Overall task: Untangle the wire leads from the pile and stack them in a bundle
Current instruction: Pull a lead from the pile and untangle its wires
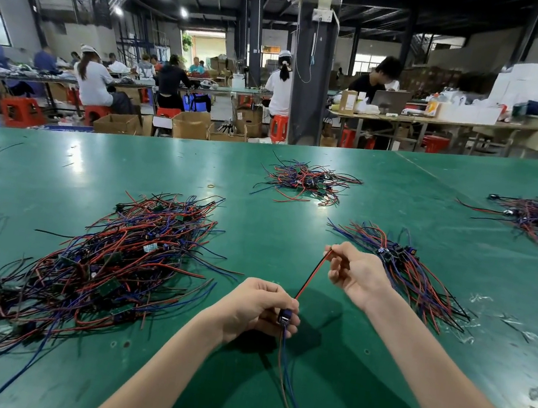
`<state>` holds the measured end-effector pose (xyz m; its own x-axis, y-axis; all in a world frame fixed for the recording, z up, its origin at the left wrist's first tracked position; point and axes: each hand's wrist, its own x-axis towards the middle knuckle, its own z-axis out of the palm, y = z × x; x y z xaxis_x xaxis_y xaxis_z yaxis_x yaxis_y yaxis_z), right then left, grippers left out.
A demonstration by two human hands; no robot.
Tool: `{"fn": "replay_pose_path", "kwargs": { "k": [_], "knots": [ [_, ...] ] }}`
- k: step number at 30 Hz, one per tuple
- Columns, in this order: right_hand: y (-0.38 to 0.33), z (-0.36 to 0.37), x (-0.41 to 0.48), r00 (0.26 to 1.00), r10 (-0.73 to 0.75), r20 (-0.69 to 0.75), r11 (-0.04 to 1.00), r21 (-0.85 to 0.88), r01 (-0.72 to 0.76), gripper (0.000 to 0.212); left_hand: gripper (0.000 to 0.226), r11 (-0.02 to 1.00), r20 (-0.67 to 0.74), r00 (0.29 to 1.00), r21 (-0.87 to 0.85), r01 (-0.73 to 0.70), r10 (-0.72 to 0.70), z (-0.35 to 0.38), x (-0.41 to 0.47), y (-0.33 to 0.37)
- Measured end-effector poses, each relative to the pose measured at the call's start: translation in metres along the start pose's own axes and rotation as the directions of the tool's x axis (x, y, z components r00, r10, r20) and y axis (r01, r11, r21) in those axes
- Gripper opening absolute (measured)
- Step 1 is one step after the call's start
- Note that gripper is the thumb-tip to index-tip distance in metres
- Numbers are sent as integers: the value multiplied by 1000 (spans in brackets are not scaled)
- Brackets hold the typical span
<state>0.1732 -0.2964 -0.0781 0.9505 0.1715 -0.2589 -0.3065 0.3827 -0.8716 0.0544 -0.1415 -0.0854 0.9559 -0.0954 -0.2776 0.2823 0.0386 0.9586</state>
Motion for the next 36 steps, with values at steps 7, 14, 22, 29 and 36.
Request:
{"fn": "replay_pose_path", "kwargs": {
  "k": [7,14,22,29,36],
  "knots": [
    [1,-1,-1,999,37,38,999,38,-38,22,15,1000,-2,1000,4,-9,9,0,-1,0],
    [1,-2,-2,983,139,124,978,139,-156,20,18,1000,45,999,9,-17,17,-1,-2,-1],
    [0,-2,-4,983,131,126,981,124,-147,21,16,1000,61,998,19,-21,20,-1,-3,0],
    [2,0,-1,986,107,128,990,73,-117,23,16,1000,79,997,11,-27,26,0,-4,1],
    [10,-3,1,994,-40,98,968,-241,63,27,17,998,99,994,15,-56,54,1,-3,-2]
  ]
}}
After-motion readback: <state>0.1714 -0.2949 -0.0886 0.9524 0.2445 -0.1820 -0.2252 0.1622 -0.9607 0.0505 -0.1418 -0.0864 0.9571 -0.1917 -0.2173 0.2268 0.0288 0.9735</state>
